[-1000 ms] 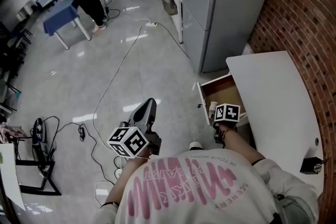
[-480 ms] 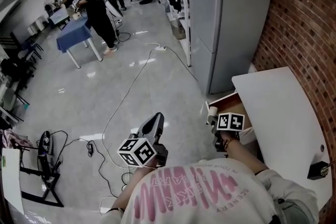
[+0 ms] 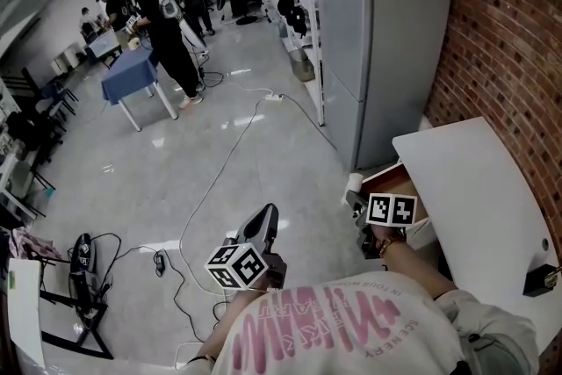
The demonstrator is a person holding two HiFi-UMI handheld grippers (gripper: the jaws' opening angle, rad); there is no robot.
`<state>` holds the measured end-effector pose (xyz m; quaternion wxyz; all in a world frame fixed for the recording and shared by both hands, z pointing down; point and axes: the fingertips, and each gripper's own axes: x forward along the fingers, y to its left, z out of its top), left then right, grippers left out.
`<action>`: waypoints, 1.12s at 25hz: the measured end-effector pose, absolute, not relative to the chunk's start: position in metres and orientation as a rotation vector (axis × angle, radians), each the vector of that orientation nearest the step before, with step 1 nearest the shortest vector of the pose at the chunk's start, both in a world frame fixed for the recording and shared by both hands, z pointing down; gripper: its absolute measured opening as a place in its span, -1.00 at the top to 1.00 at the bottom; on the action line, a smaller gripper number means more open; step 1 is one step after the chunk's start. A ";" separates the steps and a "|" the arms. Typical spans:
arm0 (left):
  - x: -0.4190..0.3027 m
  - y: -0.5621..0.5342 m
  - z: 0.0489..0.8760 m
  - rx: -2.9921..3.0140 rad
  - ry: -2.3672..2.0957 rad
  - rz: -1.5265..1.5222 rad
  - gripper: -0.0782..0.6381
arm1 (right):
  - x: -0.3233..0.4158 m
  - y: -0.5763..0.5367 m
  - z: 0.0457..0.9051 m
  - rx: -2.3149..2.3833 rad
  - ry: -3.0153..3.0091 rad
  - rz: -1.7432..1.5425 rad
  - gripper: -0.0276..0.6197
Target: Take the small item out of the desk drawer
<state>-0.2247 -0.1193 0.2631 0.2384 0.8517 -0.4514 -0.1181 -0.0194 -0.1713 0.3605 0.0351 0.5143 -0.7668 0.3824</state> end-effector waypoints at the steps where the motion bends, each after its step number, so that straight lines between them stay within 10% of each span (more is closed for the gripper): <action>1: -0.226 -0.118 0.265 2.331 -1.238 -0.322 0.77 | -0.023 -0.170 0.356 1.576 -2.375 1.171 0.51; 28: -0.237 -0.077 0.281 2.311 -1.238 -0.290 0.77 | -0.072 -0.125 0.324 1.460 -2.488 0.901 0.50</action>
